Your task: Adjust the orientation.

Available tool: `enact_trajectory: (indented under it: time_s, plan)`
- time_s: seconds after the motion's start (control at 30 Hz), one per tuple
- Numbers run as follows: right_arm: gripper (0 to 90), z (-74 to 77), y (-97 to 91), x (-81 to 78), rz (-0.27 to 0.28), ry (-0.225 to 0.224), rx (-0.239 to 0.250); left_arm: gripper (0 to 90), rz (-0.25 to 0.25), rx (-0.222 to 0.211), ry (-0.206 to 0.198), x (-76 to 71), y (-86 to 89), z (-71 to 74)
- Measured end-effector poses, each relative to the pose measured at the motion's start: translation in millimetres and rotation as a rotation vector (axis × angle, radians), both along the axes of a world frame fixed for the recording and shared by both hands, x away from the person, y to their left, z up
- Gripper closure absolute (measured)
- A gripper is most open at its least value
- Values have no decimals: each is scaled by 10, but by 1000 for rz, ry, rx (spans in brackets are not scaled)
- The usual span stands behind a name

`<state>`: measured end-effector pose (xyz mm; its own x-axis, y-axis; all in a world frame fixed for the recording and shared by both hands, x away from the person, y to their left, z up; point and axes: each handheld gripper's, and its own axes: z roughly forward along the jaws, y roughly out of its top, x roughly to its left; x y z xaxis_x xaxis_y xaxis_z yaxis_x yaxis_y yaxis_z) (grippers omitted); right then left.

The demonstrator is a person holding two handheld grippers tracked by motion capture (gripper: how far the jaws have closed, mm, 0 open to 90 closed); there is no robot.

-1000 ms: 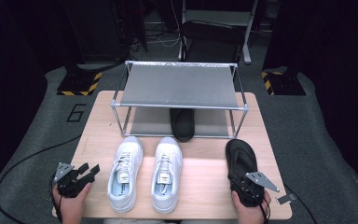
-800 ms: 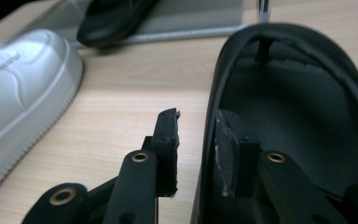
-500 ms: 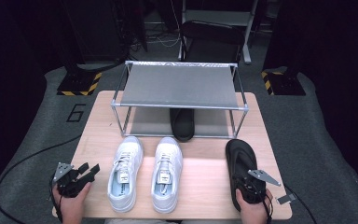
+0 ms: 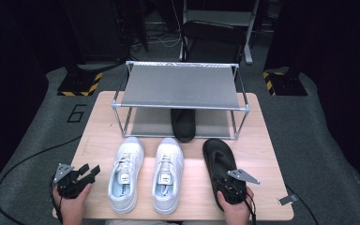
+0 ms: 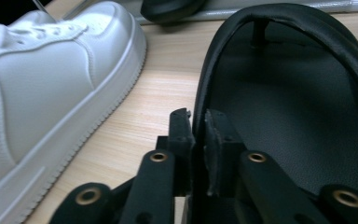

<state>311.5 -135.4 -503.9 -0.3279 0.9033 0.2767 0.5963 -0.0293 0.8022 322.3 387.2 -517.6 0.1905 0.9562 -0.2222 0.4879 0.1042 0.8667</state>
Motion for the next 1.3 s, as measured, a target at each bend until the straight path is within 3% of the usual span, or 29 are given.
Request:
enact_trajectory:
  time_s: [0.1, 0.13, 0.33, 0.43, 0.57, 0.7, 0.83, 1.0, 1.2, 1.3]
  plan:
    - [754, 33, -83, -42, -8, -1, 50, 457, 6, -5, -1, 4, 14, 0]
    - [736, 70, -150, -75, -21, -21, 57, 457, 10, -10, -5, 8, 9, -1]
    - [677, 187, -390, -166, -74, -37, 59, 457, -8, -10, -5, 55, -33, 8]
    - [654, 202, -506, -178, -106, -20, 65, 457, -8, -16, -18, 82, -64, 12]
    - [615, 132, -596, -238, -134, -14, 9, 457, -21, -15, -10, 93, -71, 17]
    - [621, -30, -687, -218, -164, 26, 2, 461, -26, -23, -6, 109, -79, 19]
    - [620, -99, -712, -180, -150, 65, 24, 461, -36, -13, -8, 125, -90, 15]
    - [608, -160, -713, -153, -138, 75, 18, 461, -30, -16, -2, 130, -80, 10]
    - [623, -189, -750, -143, -140, 84, 73, 461, -19, -25, -6, 124, -75, 7]
    - [641, -200, -775, -142, -112, 109, 134, 461, -18, -22, -9, 129, -83, 5]
